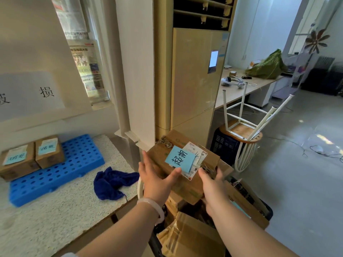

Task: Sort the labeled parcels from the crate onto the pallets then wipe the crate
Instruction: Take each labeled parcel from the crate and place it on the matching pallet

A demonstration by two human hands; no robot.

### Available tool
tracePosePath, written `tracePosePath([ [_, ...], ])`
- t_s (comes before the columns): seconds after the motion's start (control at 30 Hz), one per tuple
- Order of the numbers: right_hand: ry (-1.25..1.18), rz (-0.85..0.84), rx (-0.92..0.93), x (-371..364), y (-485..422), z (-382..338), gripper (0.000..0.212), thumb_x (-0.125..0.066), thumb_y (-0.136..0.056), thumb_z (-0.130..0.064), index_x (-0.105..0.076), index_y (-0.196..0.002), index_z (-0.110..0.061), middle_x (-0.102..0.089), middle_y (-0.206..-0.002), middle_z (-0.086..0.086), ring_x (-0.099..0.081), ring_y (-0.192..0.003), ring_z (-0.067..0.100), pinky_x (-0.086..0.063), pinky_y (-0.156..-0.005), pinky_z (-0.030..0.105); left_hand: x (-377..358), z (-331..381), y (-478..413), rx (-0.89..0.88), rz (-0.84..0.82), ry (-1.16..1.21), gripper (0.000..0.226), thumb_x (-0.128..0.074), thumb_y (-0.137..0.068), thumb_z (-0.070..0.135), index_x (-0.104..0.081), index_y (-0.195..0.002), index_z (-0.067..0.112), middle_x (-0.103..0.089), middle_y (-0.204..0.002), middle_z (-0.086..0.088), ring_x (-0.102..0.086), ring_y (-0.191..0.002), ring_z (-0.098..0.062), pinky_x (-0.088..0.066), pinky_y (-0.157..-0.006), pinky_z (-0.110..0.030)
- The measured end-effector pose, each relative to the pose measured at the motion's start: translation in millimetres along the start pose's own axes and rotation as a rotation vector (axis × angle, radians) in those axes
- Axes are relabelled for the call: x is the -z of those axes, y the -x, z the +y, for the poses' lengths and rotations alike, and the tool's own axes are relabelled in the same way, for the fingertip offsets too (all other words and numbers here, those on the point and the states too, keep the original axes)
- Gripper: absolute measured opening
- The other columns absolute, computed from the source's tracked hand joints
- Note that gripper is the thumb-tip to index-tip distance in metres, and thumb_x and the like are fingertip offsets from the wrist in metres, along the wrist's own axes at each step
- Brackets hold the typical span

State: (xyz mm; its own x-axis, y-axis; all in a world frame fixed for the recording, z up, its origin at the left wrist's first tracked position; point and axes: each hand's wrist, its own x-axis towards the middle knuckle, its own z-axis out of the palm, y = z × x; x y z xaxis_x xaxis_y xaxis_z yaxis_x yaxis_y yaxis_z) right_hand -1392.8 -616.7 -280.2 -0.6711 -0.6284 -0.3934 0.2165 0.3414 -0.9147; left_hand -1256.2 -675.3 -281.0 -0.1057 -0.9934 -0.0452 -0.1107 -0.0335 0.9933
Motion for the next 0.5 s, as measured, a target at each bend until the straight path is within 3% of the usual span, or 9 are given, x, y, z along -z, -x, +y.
tracePosePath([
  [0.07,0.001,-0.025,0.004,-8,3,2,0.079,-0.066,-0.088,-0.043,-0.017,-0.149,-0.042,-0.043,-0.145,0.006,-0.049,-0.126,0.034,-0.048,-0.098,0.056,-2,1,0,0.021,-0.034,-0.039,0.124,-0.085,-0.068,0.037,0.009,-0.147,0.054,0.016,-0.159,0.012,0.001,-0.148,-0.026,-0.018,-0.117,-0.050],
  [0.2,0.040,-0.076,0.027,-14,2,2,0.089,-0.072,-0.082,-0.045,-0.015,-0.149,-0.040,-0.038,-0.147,0.007,-0.049,-0.124,0.033,-0.051,-0.094,0.052,16,-1,-17,-0.002,-0.010,-0.061,0.113,-0.085,-0.070,0.030,-0.006,-0.146,0.057,0.013,-0.159,0.012,-0.002,-0.148,-0.026,-0.023,-0.117,-0.052],
  [0.37,0.402,-0.123,0.274,-12,-4,-16,0.082,-0.066,-0.084,-0.053,-0.018,-0.149,-0.042,-0.028,-0.154,0.003,-0.041,-0.134,0.031,-0.046,-0.098,0.050,63,-18,-34,0.061,-0.063,0.027,0.097,-0.089,-0.060,0.033,-0.029,-0.125,0.073,-0.014,-0.156,0.008,-0.032,-0.138,-0.030,-0.048,-0.099,-0.055],
  [0.5,0.742,-0.444,0.456,-38,0,-29,0.069,-0.061,-0.087,-0.054,-0.024,-0.145,-0.052,-0.038,-0.146,-0.010,-0.044,-0.127,0.017,-0.048,-0.093,0.037,101,-32,-36,0.135,-0.139,0.149,0.087,-0.088,-0.046,0.038,-0.044,-0.109,0.078,-0.038,-0.146,-0.003,-0.054,-0.123,-0.031,-0.057,-0.086,-0.048],
])
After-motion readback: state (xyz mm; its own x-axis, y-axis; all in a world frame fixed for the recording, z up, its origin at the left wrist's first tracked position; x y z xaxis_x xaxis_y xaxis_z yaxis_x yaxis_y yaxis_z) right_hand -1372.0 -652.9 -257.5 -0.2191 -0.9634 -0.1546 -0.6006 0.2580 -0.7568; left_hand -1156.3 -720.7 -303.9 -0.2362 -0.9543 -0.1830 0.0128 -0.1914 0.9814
